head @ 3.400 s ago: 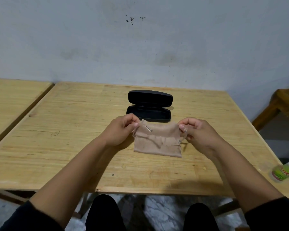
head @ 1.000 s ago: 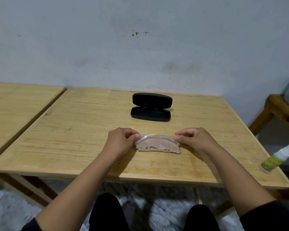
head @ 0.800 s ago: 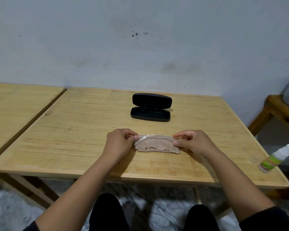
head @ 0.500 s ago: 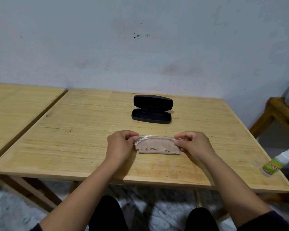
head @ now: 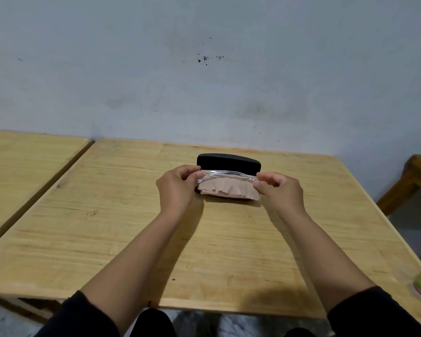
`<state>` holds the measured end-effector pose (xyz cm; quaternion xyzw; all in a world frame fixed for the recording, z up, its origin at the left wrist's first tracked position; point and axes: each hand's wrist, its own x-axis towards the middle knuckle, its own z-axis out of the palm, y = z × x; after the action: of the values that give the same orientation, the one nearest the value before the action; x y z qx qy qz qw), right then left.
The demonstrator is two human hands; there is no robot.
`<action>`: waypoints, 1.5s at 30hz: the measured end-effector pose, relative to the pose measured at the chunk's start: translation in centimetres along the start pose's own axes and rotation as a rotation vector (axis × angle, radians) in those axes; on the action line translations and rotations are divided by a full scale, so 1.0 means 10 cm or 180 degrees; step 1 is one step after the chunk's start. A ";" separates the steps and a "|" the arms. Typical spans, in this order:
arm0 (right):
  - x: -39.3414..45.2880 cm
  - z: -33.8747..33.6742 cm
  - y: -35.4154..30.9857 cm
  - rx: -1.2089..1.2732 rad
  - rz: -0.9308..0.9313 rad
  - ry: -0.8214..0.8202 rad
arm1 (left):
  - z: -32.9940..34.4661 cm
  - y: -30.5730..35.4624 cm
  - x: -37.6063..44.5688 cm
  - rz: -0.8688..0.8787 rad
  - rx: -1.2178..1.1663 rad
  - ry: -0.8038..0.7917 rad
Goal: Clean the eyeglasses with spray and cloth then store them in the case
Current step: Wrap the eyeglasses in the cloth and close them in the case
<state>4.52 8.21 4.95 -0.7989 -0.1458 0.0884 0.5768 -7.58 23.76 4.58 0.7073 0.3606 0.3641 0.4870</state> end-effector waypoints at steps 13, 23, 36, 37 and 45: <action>0.29 0.21 0.17 -0.0449 0.0063 0.0012 | 0.16 -0.25 0.38 0.0160 0.0650 -0.0340; 0.35 0.20 0.14 -0.1035 -0.0286 -0.0147 | 0.18 -0.23 0.46 0.0457 0.1532 -0.0623; 0.33 0.13 0.25 -0.0695 -0.0280 0.0119 | 0.12 -0.23 0.40 0.0477 0.1640 -0.0530; 0.34 0.11 0.25 -0.0598 -0.0256 0.0213 | 0.10 -0.23 0.39 0.0387 0.1503 -0.0516; 0.46 0.04 0.19 -0.0154 -0.0356 0.0173 | -0.04 -0.39 0.36 -0.0089 0.0835 -0.1298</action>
<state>8.95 9.53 3.12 -0.8054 -0.1765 0.0307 0.5651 -6.79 28.07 1.53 0.8183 0.3088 0.1571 0.4586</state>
